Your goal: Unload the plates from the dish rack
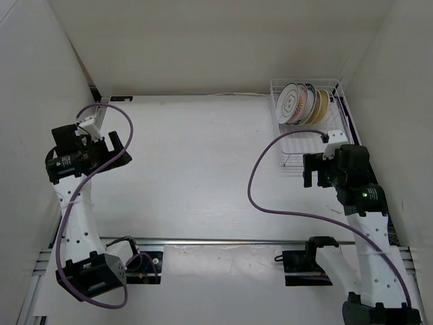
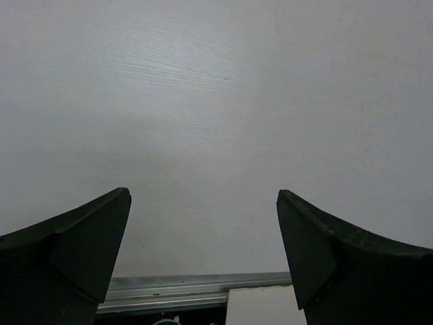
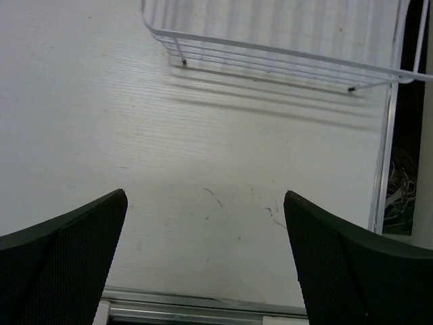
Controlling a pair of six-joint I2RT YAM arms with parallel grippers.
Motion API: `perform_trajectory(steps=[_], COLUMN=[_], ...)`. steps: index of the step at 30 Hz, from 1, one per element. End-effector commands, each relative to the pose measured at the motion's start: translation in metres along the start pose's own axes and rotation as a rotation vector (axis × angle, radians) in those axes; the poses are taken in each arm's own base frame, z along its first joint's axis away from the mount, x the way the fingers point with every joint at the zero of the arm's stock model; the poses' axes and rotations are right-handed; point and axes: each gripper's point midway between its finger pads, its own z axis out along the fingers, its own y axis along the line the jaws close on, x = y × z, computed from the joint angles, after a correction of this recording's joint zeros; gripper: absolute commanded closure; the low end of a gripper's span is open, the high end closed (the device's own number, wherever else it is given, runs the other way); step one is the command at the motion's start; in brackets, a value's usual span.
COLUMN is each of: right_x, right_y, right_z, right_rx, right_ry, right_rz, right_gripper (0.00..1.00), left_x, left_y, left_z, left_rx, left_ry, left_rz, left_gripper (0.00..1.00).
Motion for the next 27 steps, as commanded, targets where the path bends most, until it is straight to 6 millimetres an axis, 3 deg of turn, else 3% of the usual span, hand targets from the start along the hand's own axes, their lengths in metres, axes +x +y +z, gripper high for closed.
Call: perform_trajectory(steps=[1,5,8,9,11,12,14,15,16,17,18,19,20,21,23,26,27], right_x=[0.005,0.008,0.006,0.0,-0.011,-0.03,-0.047,-0.074,-0.08,-0.091,-0.123,-0.126,-0.137,-0.163,-0.182,-0.204,-0.199], right_y=[-0.016,-0.038,-0.052,-0.053,-0.049,-0.045,-0.033,-0.021,-0.019,-0.014,-0.014,-0.015,-0.017,-0.028,-0.042,-0.07,-0.074], right_z=[-0.005,-0.008,-0.009,-0.011,-0.001,-0.003,0.015,0.011,0.03,0.036,0.03,0.054,0.061,0.074,0.088,0.12,0.144], right_rx=[0.092,0.236,0.305,0.306,0.25,0.207,0.091,-0.001,-0.054,-0.108,-0.146,-0.18,-0.191,-0.18,-0.138,-0.083,-0.101], right_ry=[-0.026,-0.082,-0.1,-0.109,-0.096,-0.127,-0.102,-0.149,-0.101,-0.098,-0.155,-0.091,-0.087,-0.099,-0.103,-0.099,-0.064], right_rz=[0.095,0.268,0.332,0.332,0.326,0.303,0.268,0.256,0.257,0.232,0.204,0.221,0.212,0.198,0.188,0.178,0.192], right_gripper=[0.0,0.0,0.0,0.0,0.0,0.0,0.0,0.0,0.0,0.0,0.0,0.0,0.0,0.0,0.0,0.0,0.0], left_x=[-0.016,-0.027,-0.043,-0.053,-0.06,-0.063,-0.067,-0.07,-0.069,-0.068,-0.068,-0.063,-0.065,-0.06,-0.058,-0.06,-0.064], left_y=[-0.007,0.001,-0.001,-0.005,-0.012,-0.013,-0.018,-0.018,-0.022,-0.024,-0.028,-0.031,-0.033,-0.033,-0.036,-0.027,-0.027], left_z=[-0.026,-0.05,-0.084,-0.098,-0.105,-0.103,-0.1,-0.094,-0.089,-0.083,-0.078,-0.066,-0.061,-0.051,-0.04,-0.026,-0.026], left_rx=[0.002,-0.097,-0.164,-0.175,-0.163,-0.151,-0.111,-0.094,-0.056,-0.026,0.006,0.057,0.081,0.104,0.154,0.145,0.144], left_ry=[-0.127,-0.239,-0.402,-0.484,-0.515,-0.507,-0.488,-0.456,-0.436,-0.418,-0.405,-0.37,-0.37,-0.349,-0.319,-0.283,-0.284], left_rz=[-0.009,0.052,0.194,0.252,0.362,0.384,0.402,0.392,0.392,0.375,0.36,0.342,0.308,0.286,0.267,0.265,0.265], left_gripper=[0.0,0.0,0.0,0.0,0.0,0.0,0.0,0.0,0.0,0.0,0.0,0.0,0.0,0.0,0.0,0.0,0.0])
